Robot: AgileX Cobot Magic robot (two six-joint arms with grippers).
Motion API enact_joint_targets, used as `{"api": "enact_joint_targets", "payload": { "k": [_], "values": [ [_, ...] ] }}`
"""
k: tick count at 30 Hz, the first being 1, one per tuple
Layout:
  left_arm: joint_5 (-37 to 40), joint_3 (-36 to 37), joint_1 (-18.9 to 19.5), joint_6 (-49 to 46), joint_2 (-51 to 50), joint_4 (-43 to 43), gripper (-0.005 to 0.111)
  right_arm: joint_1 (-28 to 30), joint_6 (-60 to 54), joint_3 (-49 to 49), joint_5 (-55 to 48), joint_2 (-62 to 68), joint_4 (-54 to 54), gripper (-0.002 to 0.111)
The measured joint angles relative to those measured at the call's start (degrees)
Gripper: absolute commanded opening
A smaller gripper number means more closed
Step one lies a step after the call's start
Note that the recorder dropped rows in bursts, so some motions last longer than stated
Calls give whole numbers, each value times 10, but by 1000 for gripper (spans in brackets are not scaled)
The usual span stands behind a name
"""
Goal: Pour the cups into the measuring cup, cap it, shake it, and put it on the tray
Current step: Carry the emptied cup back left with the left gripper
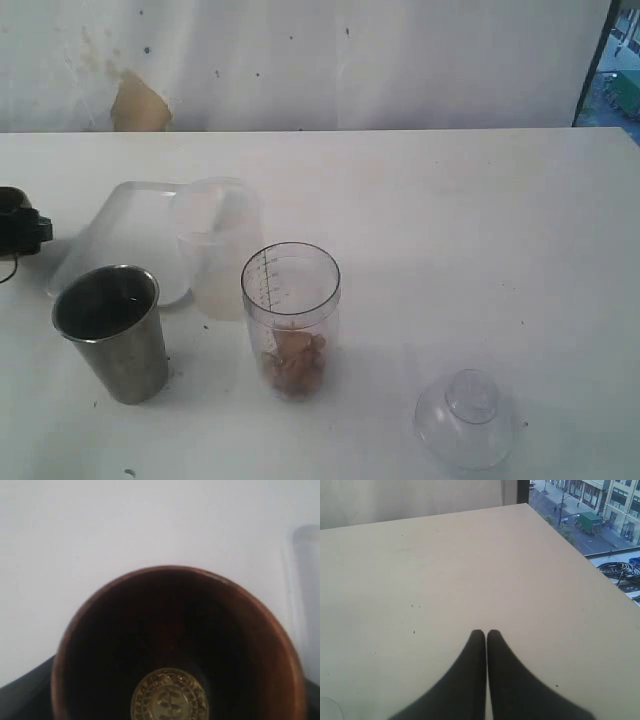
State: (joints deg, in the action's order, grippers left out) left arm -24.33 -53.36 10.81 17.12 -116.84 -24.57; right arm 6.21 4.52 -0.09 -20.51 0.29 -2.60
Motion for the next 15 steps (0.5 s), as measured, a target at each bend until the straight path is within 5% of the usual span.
{"api": "enact_joint_targets", "payload": {
  "k": [15],
  "values": [
    [11, -10, -11, 22, -6, -50, 0, 0, 0, 0, 0, 0, 0, 1]
  ]
}}
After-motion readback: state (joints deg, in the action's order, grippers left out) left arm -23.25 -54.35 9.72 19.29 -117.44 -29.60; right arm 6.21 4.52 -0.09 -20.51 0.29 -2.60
